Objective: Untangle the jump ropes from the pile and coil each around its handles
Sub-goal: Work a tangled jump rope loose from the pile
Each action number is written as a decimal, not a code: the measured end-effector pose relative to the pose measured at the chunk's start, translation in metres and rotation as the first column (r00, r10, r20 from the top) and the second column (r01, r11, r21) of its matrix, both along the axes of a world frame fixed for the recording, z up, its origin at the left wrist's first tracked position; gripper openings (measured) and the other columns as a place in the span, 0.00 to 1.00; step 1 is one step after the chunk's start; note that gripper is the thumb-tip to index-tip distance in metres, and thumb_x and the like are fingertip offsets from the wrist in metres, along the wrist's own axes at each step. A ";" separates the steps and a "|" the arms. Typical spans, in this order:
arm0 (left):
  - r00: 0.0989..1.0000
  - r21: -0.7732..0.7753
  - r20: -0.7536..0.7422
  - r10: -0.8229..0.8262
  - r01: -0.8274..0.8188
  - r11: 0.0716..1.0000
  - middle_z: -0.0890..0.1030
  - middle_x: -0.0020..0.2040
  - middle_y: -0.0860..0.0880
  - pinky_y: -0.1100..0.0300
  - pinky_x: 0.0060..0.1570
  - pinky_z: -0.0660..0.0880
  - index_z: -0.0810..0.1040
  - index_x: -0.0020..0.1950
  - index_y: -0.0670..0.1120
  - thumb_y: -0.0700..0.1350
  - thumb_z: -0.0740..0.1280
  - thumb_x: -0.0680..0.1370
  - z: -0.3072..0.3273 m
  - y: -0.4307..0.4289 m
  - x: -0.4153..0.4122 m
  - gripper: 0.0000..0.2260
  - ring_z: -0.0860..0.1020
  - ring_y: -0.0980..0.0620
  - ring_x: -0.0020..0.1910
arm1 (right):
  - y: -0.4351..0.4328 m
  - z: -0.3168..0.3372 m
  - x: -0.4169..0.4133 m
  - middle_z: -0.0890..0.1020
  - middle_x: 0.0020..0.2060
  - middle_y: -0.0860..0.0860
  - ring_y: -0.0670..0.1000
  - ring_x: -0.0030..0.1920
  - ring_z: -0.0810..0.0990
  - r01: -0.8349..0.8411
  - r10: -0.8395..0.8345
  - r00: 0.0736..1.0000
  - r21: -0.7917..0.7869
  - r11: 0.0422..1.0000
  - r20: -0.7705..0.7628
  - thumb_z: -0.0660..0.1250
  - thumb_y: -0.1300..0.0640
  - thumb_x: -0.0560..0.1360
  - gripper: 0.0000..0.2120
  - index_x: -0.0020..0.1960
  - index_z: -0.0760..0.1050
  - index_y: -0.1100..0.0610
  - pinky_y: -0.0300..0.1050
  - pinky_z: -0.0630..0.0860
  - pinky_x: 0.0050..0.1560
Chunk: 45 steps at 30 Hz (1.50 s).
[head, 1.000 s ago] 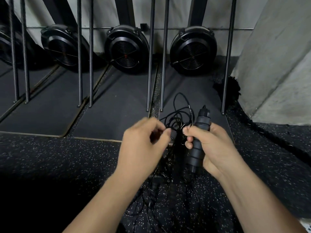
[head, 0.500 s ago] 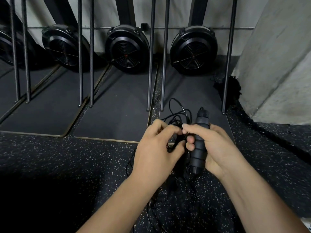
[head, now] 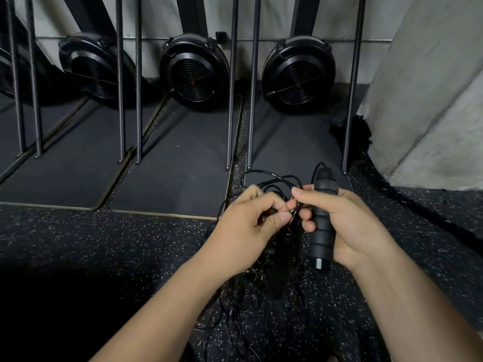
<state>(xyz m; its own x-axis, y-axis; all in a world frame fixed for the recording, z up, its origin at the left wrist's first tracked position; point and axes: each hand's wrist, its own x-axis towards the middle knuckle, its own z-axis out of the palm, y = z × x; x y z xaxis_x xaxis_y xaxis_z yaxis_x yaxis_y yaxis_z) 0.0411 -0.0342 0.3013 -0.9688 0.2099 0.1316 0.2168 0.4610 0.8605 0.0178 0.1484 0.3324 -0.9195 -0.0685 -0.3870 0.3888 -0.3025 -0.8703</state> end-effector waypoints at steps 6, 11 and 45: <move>1.000 -0.140 -0.022 -0.019 0.016 0.990 0.69 0.50 0.54 0.57 0.55 0.73 0.77 0.48 0.53 0.49 0.68 0.85 0.007 -0.001 0.003 0.06 0.73 0.52 0.51 | -0.008 -0.013 -0.001 0.79 0.32 0.55 0.50 0.29 0.76 0.123 -0.120 0.992 0.147 0.981 -0.033 0.77 0.67 0.74 0.07 0.46 0.79 0.62 0.42 0.71 0.27; 0.950 -0.512 -0.309 -0.039 -0.132 0.849 0.68 0.51 0.55 0.50 0.51 0.72 0.77 0.52 0.51 0.52 0.64 0.85 0.009 -0.005 0.002 0.06 0.68 0.50 0.51 | -0.015 -0.019 0.001 0.81 0.30 0.54 0.49 0.28 0.77 0.203 -0.116 0.966 0.400 0.894 -0.230 0.77 0.65 0.74 0.05 0.45 0.81 0.64 0.45 0.75 0.29; 0.988 -0.433 -0.152 0.003 -0.069 0.899 0.73 0.56 0.61 0.47 0.62 0.71 0.80 0.53 0.59 0.62 0.70 0.79 -0.003 -0.025 -0.010 0.09 0.73 0.58 0.59 | 0.000 -0.016 0.000 0.86 0.37 0.58 0.50 0.32 0.74 -0.168 0.277 0.933 0.399 0.901 -0.232 0.73 0.66 0.79 0.03 0.53 0.80 0.62 0.46 0.73 0.32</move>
<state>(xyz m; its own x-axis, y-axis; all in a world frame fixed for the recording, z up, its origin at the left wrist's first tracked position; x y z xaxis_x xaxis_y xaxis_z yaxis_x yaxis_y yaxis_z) 0.0315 -0.0597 0.2987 -0.9543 0.2434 0.1735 0.2988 0.7924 0.5318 0.0178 0.1482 0.3168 -0.9696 -0.1873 -0.1575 0.1356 0.1248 -0.9829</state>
